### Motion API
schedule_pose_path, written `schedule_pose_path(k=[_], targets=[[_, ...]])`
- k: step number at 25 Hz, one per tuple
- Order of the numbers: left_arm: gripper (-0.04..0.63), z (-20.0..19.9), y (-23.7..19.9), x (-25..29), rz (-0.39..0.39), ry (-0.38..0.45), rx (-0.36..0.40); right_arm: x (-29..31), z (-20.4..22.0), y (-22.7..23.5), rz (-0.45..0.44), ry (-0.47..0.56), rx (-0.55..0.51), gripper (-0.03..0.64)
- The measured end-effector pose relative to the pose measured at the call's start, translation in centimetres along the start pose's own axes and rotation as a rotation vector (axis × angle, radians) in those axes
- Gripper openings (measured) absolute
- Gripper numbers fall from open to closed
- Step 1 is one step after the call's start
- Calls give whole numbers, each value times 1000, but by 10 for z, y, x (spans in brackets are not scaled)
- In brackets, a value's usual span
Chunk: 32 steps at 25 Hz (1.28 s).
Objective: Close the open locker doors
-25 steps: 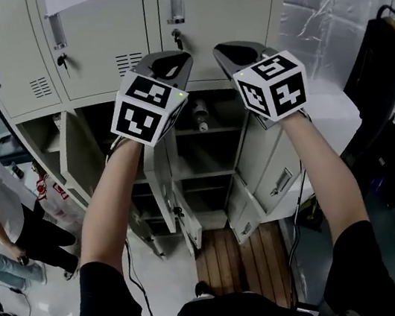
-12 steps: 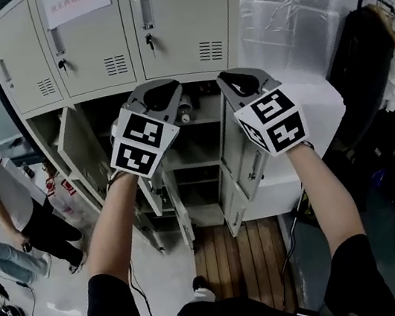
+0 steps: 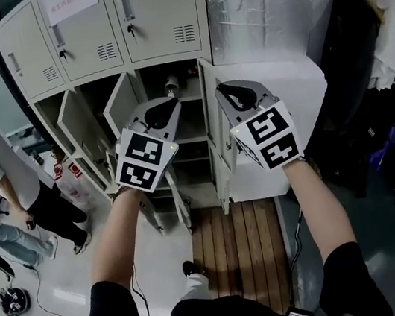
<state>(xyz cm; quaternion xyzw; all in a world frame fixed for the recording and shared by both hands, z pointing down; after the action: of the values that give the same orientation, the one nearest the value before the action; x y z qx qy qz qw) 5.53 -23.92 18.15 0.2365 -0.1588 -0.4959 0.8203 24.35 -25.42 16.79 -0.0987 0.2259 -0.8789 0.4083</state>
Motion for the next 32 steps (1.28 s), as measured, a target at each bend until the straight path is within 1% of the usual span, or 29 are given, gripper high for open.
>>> schedule_pose_path(k=[3,4,7,9,14,18,22,27,32], targets=[[20,-1,21,-20,5,-2,-8,-27,10,-9,2,9,56,40],[20,-1,25,-24,-10,-3,-11,-33,13,-11,5,8,72,40],[20,0,29,-35,-96,-3,-30,-45,17,-13,16,-1,102,40],[20,0,26,-40,-118,13,-56,-48,16,-14,27,-4,108,40],[20,6,12,-57,-117,55,-84,-42,-1,-36,47,4,72,40],[20,16,-3,-82,-157,74,-114,-27,-23,-67,42,-3,34,40],[20,28,-14,-108,-182,107,-149,-15,-43,-96,63,-11,18,40],[20,38,-21,-126,-164,126,-173,-9,-55,-124,62,-16,4,40],[20,39,-24,-132,-128,162,-197,-7,-60,-133,59,-19,15,40]])
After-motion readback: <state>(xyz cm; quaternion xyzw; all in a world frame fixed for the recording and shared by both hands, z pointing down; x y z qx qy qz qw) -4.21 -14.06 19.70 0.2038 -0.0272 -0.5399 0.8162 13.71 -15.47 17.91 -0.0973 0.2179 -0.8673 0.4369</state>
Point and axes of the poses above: the fingertips, and each gripper's own axes: x forward along the fingers, y to its right, z out of its underside, the point moved 10 cm from there along -x, backward along the fingers, and after that the axes turned 1 degree about -z, right-handed, at the moved point
